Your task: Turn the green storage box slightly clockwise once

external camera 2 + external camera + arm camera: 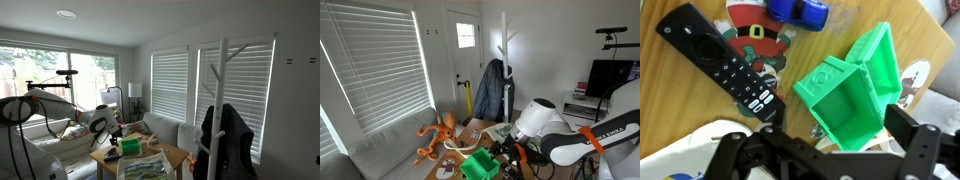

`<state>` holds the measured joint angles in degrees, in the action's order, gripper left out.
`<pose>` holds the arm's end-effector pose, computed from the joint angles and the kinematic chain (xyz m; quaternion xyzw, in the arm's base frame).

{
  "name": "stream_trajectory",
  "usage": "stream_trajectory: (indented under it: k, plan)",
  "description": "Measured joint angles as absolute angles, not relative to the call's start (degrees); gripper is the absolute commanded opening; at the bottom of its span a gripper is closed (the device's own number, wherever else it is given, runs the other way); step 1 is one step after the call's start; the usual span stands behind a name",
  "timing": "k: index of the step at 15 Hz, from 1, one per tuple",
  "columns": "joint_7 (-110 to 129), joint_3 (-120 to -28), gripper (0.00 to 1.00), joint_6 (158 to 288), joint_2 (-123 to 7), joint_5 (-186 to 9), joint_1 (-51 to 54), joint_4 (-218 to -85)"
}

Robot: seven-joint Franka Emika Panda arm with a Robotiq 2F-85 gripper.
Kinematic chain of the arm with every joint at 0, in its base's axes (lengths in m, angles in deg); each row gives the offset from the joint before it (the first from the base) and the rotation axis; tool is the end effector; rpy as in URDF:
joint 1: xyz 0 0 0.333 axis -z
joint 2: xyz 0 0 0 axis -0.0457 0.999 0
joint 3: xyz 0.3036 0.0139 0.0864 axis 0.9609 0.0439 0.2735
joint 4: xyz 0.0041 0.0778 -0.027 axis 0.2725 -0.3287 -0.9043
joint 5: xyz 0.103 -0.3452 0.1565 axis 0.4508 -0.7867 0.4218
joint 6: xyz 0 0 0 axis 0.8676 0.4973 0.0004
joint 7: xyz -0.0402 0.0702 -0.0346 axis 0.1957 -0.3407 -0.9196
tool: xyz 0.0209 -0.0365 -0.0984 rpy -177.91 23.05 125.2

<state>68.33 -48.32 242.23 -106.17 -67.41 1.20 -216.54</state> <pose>0.3671 0.1427 0.4235 -0.8605 0.4496 -0.1746 0.1640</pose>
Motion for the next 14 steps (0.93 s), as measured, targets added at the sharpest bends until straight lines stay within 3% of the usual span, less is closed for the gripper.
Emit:
stream_trajectory:
  k: [3,4,5,14]
  plan:
    - [76.6,-47.9,1.0,246.3,-102.7,-67.5,2.0,-216.6]
    - [79.4,-47.6,0.94,247.2,-101.5,-67.5,2.4,-216.6]
    - [82.3,-47.5,0.74,247.9,-100.3,-67.5,2.8,-216.6]
    - [91.5,-51.2,0.1,248.8,-92.8,-67.4,-0.4,-216.1]
